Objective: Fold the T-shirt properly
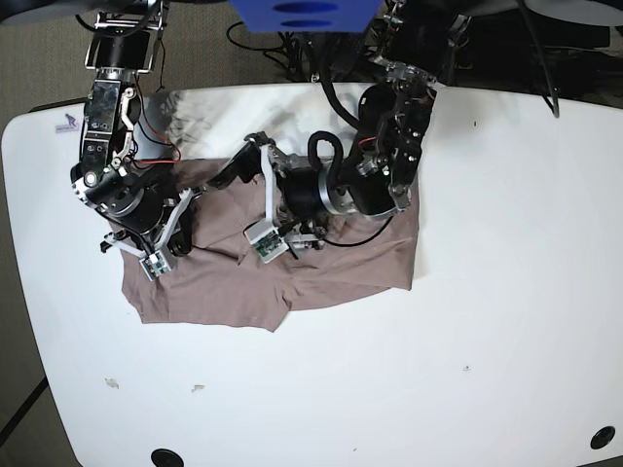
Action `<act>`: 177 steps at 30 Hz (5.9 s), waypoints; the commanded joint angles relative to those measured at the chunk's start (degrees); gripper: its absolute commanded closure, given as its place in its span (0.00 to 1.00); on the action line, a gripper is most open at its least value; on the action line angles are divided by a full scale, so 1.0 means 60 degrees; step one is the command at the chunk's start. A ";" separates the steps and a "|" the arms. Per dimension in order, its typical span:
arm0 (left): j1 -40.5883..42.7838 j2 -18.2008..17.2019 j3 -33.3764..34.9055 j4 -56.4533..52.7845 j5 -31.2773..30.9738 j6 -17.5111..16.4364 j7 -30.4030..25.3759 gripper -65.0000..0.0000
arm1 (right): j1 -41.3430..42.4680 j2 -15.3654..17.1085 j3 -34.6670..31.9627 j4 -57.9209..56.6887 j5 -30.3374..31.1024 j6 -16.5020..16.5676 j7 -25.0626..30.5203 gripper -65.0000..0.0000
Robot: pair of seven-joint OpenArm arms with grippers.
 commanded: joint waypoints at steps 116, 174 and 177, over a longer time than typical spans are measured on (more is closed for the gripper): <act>-0.0058 -0.1730 -0.2033 0.1485 -0.0088 0.0028 -0.0243 0.19 | -0.0191 -0.0015 -0.0118 -0.0819 -0.0500 0.0237 -0.1198 1.00; 0.0953 -0.2272 -0.2517 -0.0361 0.1509 0.0028 -0.1782 1.00 | -0.0176 -0.0030 0.1786 0.0251 -0.0427 0.0369 -0.1916 1.00; 0.0953 -0.2272 -0.2517 -0.0361 0.1509 0.0028 -0.1782 1.00 | -0.0176 -0.0030 0.2372 0.0602 -0.0427 0.0508 -0.2356 1.00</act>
